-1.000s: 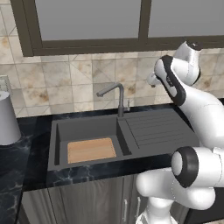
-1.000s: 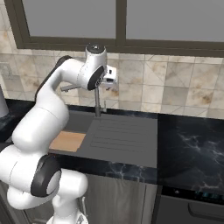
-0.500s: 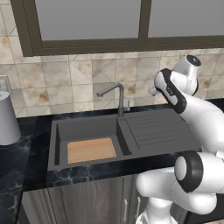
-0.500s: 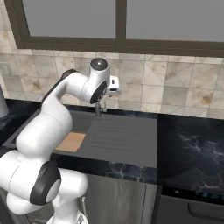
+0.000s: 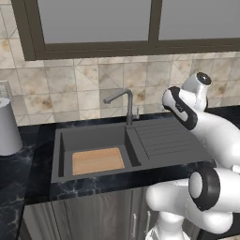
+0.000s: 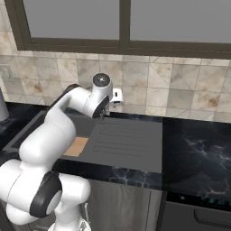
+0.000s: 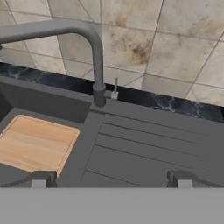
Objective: Turn on the sink faucet with hot water and rinse the cutting board for ten seconds, then turn off the faucet. Push the cutting board to reach the water if necessary.
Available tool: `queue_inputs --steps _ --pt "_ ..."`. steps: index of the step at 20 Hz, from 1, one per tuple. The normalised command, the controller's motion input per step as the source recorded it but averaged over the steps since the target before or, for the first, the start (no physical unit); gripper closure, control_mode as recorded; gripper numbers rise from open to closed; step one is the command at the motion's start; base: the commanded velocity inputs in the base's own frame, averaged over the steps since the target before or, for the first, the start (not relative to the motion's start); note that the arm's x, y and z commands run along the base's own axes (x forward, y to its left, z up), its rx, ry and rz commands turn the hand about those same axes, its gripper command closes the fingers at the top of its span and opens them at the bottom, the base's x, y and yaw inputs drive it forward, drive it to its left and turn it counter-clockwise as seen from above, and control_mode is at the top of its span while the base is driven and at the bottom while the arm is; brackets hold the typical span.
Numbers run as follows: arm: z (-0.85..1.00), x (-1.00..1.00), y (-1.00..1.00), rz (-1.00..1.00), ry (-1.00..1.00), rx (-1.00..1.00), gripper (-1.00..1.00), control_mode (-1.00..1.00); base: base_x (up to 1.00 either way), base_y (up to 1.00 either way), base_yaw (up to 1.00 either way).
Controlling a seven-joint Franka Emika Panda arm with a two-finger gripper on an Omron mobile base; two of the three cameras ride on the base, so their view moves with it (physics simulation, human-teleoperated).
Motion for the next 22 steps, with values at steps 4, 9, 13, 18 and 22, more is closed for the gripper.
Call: queue_inputs --steps 4,9,13,18,22 --pt "-0.26 0.13 0.0 0.0 -0.13 0.0 -1.0 -1.0 0.0 0.0 0.0" --pt "-0.2 0.11 0.0 0.0 -0.11 0.0 -1.0 -1.0 0.0 0.0 0.0" --pt "-0.05 0.24 0.0 0.0 -0.02 0.0 -1.0 -1.0 0.0 0.0 0.0" --pt "0.0 0.28 0.0 0.0 -0.01 0.0 -1.0 -1.0 0.0 0.0 0.0" --pt "-0.03 0.37 0.0 0.0 0.0 0.0 -1.0 -1.0 0.0 0.0 0.0"
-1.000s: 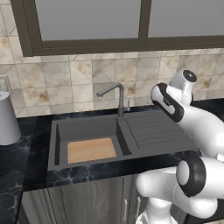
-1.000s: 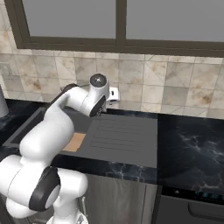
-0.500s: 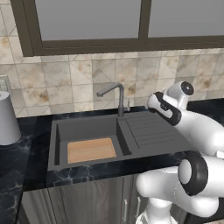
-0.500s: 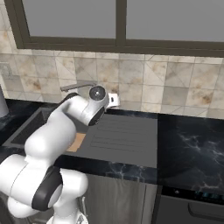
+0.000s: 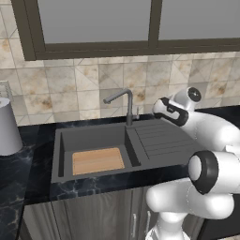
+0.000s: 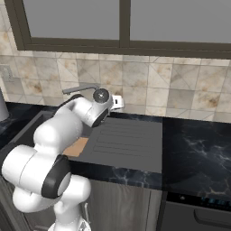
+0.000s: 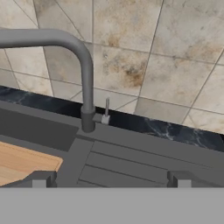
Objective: Turn on the sink faucet with hot water and rinse the cutting board for ten seconds, then turn off the faucet. Push the cutting board to reach the water if necessary.
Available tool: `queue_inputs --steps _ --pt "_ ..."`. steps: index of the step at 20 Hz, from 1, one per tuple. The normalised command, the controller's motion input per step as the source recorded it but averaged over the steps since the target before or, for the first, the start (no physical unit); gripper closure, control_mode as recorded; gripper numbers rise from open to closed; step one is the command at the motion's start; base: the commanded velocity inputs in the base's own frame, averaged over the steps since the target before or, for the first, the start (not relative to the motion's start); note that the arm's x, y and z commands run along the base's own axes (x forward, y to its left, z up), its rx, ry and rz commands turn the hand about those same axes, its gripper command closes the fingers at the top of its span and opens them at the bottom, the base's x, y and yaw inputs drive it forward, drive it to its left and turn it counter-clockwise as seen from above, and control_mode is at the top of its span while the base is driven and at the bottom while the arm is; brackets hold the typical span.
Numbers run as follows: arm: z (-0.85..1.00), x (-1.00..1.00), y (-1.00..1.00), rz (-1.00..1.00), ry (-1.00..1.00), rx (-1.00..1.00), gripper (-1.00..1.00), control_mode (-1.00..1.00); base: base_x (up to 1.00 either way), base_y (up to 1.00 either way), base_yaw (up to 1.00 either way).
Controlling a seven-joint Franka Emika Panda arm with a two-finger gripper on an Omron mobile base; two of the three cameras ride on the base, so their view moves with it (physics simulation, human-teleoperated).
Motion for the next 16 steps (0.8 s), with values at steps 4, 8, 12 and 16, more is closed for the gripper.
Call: queue_inputs --steps 4,8,12,16 --pt "-0.02 0.34 0.0 0.0 0.0 0.0 -1.0 -1.0 0.0 0.0 0.0" --pt "-0.04 0.27 0.0 0.0 0.0 0.0 -1.0 -1.0 0.0 0.0 0.0" --pt "-0.17 0.04 0.0 0.0 0.0 0.0 -1.0 -1.0 0.0 0.0 0.0" --pt "-0.32 0.0 0.0 0.0 -0.04 0.0 -1.0 -1.0 0.0 0.0 0.0"
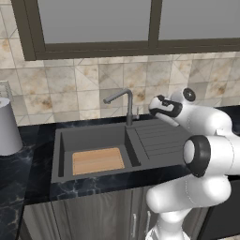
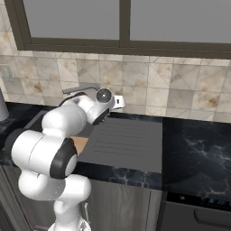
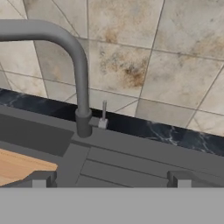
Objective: Turn on the sink faucet with hot water and rinse the cutting board for ten seconds, then turn off the faucet. Push the cutting board to reach the water if necessary.
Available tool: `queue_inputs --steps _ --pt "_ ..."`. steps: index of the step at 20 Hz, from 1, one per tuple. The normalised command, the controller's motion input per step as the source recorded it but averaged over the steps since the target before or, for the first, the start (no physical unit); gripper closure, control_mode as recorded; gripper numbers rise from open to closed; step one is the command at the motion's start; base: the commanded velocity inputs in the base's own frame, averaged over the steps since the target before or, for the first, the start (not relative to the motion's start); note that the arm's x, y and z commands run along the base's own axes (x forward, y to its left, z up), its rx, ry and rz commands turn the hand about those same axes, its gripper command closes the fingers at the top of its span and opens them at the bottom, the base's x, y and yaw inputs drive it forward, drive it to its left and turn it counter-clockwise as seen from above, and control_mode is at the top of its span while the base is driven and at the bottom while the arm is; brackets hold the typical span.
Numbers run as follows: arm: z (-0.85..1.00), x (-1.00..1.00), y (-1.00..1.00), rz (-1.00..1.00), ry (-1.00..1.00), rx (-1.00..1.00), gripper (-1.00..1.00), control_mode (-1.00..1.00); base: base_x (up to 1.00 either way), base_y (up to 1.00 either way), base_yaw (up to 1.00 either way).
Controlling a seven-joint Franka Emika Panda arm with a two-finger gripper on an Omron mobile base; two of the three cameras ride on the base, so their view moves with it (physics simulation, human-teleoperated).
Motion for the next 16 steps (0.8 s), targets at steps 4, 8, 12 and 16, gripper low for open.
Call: queue_inputs --steps 4,8,12,16 --pt "-0.27 0.0 0.0 0.0 -0.11 0.0 -1.0 -1.0 0.0 0.0 0.0" --pt "-0.22 0.0 0.0 0.0 -0.12 0.0 -1.0 -1.0 0.0 0.0 0.0" --pt "-0.22 0.0 0.0 0.0 -0.07 0.0 -1.0 -1.0 0.0 0.0 0.0" --pt "-0.17 0.01 0.0 0.0 -0.04 0.0 -1.0 -1.0 0.0 0.0 0.0"
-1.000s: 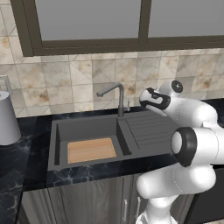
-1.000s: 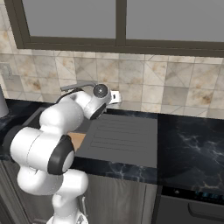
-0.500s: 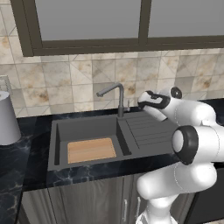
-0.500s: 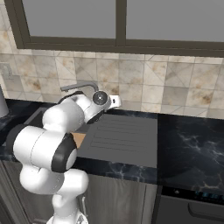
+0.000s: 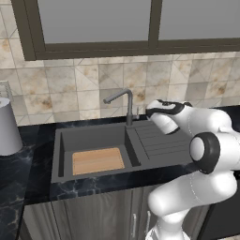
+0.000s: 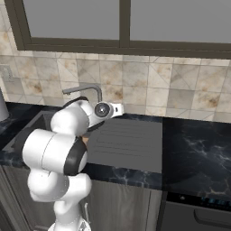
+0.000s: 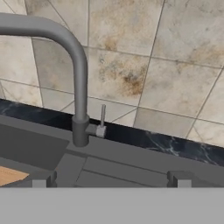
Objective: Turn on the sink faucet with hot water and rinse the cutting board for ten seconds, then turn off the faucet. Push the cutting board to reach the water if necessary.
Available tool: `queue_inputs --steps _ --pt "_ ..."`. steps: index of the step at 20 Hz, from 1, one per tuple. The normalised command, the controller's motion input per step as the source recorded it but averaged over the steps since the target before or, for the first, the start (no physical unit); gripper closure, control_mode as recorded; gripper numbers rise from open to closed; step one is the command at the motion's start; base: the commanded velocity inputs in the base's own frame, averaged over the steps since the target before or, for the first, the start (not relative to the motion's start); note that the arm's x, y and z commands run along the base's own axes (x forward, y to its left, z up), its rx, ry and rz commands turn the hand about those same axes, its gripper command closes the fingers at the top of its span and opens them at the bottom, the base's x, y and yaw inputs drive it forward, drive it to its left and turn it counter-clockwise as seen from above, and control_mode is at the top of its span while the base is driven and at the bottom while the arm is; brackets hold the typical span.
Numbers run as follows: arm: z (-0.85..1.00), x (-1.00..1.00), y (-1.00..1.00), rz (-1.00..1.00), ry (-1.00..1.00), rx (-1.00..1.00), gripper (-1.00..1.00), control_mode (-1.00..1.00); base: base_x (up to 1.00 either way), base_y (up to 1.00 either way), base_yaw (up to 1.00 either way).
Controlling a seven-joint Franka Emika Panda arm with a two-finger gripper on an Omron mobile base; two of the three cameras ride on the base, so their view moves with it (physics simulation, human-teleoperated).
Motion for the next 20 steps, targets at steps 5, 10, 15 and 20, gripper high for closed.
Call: queue_inputs --steps 5,10,15,20 --pt "-0.06 0.22 0.0 0.0 -0.01 0.0 -1.0 -1.0 0.0 0.0 0.0" --pt "-0.02 0.23 0.0 0.0 0.0 0.0 -1.0 -1.0 0.0 0.0 0.0" --pt "0.0 0.15 0.0 0.0 0.0 0.0 -1.0 -1.0 0.0 0.0 0.0" --pt "-0.02 0.17 0.0 0.0 -0.01 0.0 -1.0 -1.0 0.0 0.0 0.0"
